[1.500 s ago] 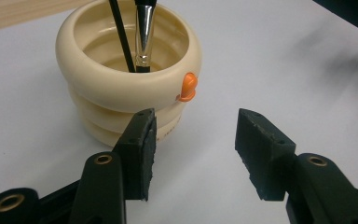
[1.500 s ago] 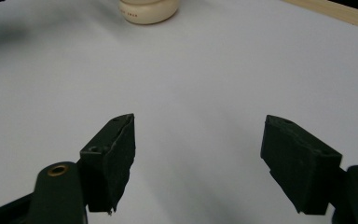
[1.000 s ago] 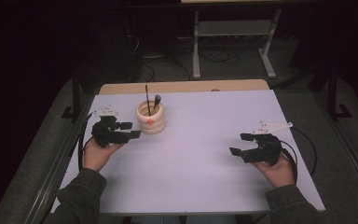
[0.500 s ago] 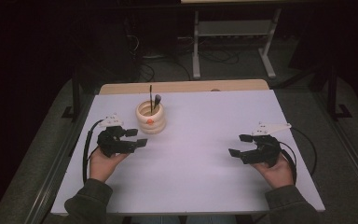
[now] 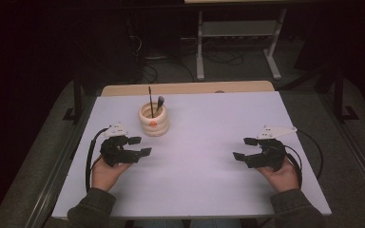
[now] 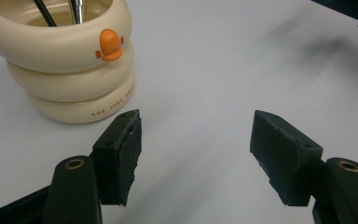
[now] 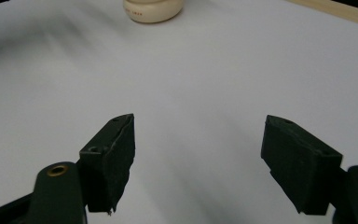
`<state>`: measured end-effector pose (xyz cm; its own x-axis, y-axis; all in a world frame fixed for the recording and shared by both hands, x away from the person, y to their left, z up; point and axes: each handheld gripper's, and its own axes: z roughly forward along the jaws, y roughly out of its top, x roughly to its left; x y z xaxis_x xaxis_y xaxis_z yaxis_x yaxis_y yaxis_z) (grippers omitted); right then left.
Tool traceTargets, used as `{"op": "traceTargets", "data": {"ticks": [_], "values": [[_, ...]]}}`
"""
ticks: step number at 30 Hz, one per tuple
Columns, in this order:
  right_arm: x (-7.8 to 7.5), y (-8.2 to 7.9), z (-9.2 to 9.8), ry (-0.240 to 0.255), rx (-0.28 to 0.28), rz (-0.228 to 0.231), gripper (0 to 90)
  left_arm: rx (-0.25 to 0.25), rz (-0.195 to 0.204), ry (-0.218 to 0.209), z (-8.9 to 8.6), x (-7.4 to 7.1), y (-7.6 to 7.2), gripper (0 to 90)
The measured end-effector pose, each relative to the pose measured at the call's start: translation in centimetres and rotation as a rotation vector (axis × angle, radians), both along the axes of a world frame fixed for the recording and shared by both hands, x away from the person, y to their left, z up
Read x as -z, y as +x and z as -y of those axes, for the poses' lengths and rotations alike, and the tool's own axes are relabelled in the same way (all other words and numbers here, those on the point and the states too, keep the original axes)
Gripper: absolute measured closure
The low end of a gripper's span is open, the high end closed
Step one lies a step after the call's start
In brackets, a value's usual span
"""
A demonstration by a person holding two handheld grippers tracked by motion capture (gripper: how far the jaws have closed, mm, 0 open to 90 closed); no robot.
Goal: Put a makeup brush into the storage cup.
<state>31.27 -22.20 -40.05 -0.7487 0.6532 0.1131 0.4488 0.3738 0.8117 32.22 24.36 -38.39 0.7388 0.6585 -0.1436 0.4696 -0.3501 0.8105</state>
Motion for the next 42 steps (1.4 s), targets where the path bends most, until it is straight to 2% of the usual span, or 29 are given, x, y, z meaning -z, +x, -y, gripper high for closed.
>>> {"op": "traceTargets", "data": {"ticks": [8, 11, 15, 20, 22, 28, 31, 34, 35, 36, 37, 39, 42], "values": [[0.3, -0.1, 0.2, 0.009, 0.004, -0.006, 24.5, -0.005, -0.004, -0.009, 0.1, 0.5, -0.7, 31.5], [0.4, 0.0, 0.2, 0.012, 0.002, -0.008, 24.4, -0.001, -0.003, 0.004, 0.1, 0.7, -1.0, 31.3], [0.5, 0.0, 0.3, 0.008, 0.001, -0.021, 24.4, -0.004, -0.009, -0.013, -0.1, 1.1, -1.4, 30.5], [0.7, -0.1, 0.4, 0.008, 0.003, -0.024, 24.1, -0.001, -0.010, 0.001, -0.2, 1.6, -1.8, 29.6], [0.8, -0.1, 0.5, 0.011, 0.002, -0.026, 24.1, -0.002, -0.015, -0.009, -0.2, 1.7, -2.0, 29.1], [1.0, 0.0, 0.3, -0.004, -0.005, -0.031, 23.7, 0.003, 0.004, 0.001, 0.0, 2.0, -2.3, 28.2], [1.1, 0.0, 0.2, -0.009, -0.010, -0.035, 23.7, -0.001, 0.005, -0.009, 0.0, 2.2, -2.4, 27.6], [1.2, 0.0, 0.2, -0.012, -0.012, -0.038, 23.4, -0.002, -0.001, -0.001, 0.1, 2.3, -2.4, 27.1], [1.3, 0.0, 0.2, -0.009, -0.015, -0.032, 23.3, 0.007, 0.005, 0.018, 0.1, 2.3, -2.4, 26.9], [1.3, -0.1, 0.2, -0.006, -0.013, -0.045, 23.3, 0.009, 0.009, 0.018, 0.2, 2.4, -2.5, 26.6], [1.4, -0.1, 0.3, -0.005, -0.012, -0.034, 23.3, 0.009, 0.011, 0.017, 0.1, 2.4, -2.6, 26.6], [1.6, 0.0, 0.4, -0.002, -0.014, -0.042, 22.9, 0.005, 0.009, 0.010, 0.1, 2.5, -2.6, 26.6], [1.7, 0.1, 0.4, -0.002, -0.016, -0.048, 22.4, 0.001, 0.008, 0.023, -0.1, 2.7, -2.7, 26.4]]}}
